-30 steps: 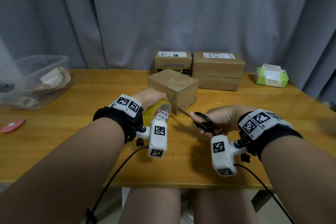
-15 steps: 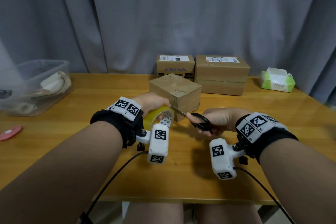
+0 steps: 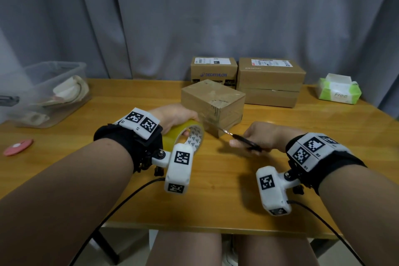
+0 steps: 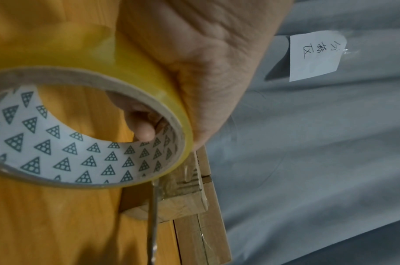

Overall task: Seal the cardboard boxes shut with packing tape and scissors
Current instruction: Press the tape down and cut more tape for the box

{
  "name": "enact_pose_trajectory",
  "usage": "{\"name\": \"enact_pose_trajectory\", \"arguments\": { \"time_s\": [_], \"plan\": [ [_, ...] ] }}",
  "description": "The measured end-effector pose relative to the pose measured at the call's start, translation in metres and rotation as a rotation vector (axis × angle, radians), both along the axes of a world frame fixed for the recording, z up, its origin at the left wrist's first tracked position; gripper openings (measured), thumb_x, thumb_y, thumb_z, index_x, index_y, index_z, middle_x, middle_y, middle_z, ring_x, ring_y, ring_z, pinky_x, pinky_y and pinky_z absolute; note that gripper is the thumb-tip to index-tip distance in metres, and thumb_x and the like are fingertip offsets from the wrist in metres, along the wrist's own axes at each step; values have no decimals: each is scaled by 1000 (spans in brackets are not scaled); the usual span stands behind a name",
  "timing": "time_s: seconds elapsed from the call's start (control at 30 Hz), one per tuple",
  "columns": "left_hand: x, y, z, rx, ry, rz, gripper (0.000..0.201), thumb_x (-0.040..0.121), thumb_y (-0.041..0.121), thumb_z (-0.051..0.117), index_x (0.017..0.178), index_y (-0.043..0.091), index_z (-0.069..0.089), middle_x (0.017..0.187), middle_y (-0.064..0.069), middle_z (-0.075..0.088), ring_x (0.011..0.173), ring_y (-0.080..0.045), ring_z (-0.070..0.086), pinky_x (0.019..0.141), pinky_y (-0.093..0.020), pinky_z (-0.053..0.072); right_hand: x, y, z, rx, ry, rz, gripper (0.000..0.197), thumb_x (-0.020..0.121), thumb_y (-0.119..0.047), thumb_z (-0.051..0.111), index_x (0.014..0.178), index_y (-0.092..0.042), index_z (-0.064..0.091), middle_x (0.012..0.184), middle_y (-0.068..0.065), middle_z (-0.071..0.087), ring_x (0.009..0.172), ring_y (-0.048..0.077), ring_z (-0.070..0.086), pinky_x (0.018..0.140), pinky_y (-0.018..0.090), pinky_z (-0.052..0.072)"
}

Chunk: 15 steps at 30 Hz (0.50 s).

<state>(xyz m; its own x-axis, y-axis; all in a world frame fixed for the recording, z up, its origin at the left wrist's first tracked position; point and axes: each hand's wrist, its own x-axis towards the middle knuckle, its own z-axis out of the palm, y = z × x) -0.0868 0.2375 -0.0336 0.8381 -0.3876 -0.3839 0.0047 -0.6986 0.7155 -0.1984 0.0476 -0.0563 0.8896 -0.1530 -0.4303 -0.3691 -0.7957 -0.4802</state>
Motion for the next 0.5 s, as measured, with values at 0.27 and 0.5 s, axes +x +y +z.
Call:
{"name": "enact_pose_trajectory", "arguments": {
  "time_s": [0.27,0.5],
  "plan": [
    [0,14,-1,-260,-147,29,9,89,17,62,92,9,62,82,-10,66,61,-18,61,52,-25,49,11,31,15,-432,-1,127,24,91,-32,61,81,-10,61,72,5,63,60,17,58,54,25,46],
    [2,13,-18,-337,-322,19,6,90,15,59,88,10,58,82,-6,62,73,-19,58,63,-26,48,50,43,17,-552,-756,22,46,98,-45,40,129,-14,52,128,6,55,120,22,49,103,39,41]
  ]
}}
